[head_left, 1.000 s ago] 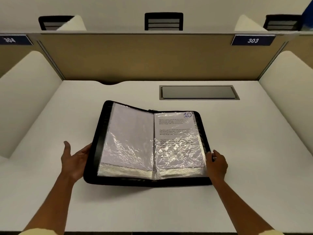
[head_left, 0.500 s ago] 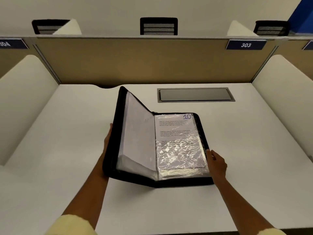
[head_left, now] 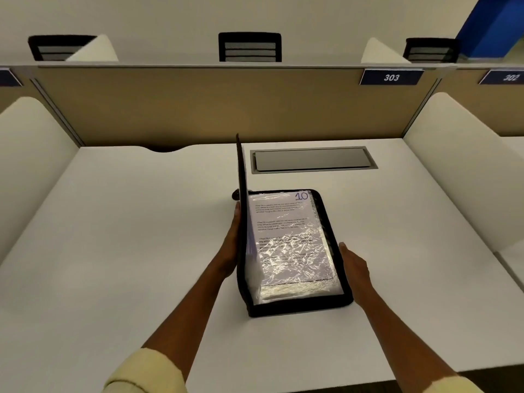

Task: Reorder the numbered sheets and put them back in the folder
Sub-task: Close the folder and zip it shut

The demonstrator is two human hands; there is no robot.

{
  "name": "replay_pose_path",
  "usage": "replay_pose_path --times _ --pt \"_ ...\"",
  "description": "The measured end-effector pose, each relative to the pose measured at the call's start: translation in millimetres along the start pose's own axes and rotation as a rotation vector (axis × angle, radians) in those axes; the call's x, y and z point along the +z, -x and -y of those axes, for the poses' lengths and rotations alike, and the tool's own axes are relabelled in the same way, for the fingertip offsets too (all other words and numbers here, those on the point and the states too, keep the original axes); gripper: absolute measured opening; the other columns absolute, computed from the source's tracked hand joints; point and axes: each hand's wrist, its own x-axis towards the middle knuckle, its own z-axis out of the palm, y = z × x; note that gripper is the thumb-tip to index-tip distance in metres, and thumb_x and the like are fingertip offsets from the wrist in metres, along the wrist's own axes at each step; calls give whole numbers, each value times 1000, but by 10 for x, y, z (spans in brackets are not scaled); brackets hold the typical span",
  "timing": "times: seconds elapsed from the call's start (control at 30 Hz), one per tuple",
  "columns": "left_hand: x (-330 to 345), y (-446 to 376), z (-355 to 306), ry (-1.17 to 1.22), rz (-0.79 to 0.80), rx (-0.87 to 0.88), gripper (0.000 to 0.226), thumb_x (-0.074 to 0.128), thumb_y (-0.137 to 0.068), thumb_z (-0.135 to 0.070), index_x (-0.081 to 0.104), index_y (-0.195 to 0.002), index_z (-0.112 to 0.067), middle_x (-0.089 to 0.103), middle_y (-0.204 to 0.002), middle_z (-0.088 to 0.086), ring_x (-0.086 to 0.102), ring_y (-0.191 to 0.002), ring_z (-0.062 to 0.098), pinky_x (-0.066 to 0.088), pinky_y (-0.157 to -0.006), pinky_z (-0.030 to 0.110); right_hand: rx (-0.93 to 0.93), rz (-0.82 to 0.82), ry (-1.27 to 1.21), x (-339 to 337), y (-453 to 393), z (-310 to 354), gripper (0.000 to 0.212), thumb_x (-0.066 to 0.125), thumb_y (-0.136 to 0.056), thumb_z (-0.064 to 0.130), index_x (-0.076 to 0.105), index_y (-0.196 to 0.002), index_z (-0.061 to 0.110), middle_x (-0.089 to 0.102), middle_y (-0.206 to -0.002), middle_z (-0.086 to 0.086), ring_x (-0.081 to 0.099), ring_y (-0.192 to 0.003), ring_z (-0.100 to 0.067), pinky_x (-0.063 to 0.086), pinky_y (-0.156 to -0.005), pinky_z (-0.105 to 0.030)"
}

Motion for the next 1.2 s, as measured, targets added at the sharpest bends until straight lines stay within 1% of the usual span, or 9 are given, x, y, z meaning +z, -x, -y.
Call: replay_pose_path --times 0.03,0.1,0.2,0.4,0.57,0.67,0.8,1.03,1.2 --pt "158 65 -144 9 39 45 74 33 -96 -59 30 -152 -11 52 -135 -14 51 -120 -7 40 -98 7 18 19 -9 -21 -27 -3 59 53 -95 61 63 -130 14 62 -129 -7 52 -130 -31 39 -108 -40" --pt "446 296 -536 -150 79 91 68 25 -97 -66 8 -157 -37 20 -160 -20 23 -143 -4 23 -118 22 27 49 -31 -53 -78 -21 69 52 -92 68 60 -135 15 58 -139 -9 50 -133 -30 37 -112 -43" --pt "549 193 -416 -295 83 30 81 32 -92 -70 -3 -156 -34 -9 -164 -11 -7 -150 7 -1 -123 34 49 89 -53 -85 -138 -27 82 48 -87 77 54 -142 17 53 -146 -5 49 -135 -28 36 -114 -44" --pt "688 136 94 -846 228 40 81 35 -94 -65 -4 -156 -32 -17 -163 -3 -17 -150 21 -2 -121 52 68 186 -102 -187 -205 -9 85 34 -90 76 49 -147 15 56 -143 -2 54 -129 -27 43 -109 -41" --pt "709 137 364 -1240 280 152 119 -15 -58 -94 -6 -156 -28 -26 -160 4 -26 -146 26 -7 -119 50 -41 147 16 -180 -272 1 40 47 -101 53 68 -107 19 69 -117 -5 63 -110 -27 48 -96 -39" --pt "719 138 391 -1258 247 173 120 -21 -56 -93 -6 -156 -28 -28 -158 4 -30 -141 22 -12 -114 42 -154 92 227 -127 -329 -38 47 62 -98 39 60 -136 13 66 -130 -6 60 -120 -25 44 -101 -34" --pt "721 139 424 -1219 224 189 114 -13 -62 -94 -4 -156 -30 -24 -160 1 -27 -144 20 -14 -113 41 -275 58 385 -27 -378 -12 37 63 -98 26 62 -133 10 68 -125 -11 64 -110 -26 44 -90 -27" --pt "691 74 479 -1070 87 169 99 5 -77 -88 11 -156 -31 -13 -163 -5 -15 -150 17 -4 -120 44 -331 53 475 119 -645 113 36 63 -98 22 61 -131 7 68 -122 -14 66 -106 -30 49 -91 -33" --pt "538 -112 366 -883 -113 67 68 46 -96 -56 29 -153 -23 11 -165 4 11 -151 25 15 -120 39 -448 -3 686 261 -912 327 45 61 -98 31 54 -140 14 51 -142 -12 49 -127 -32 41 -107 -45"
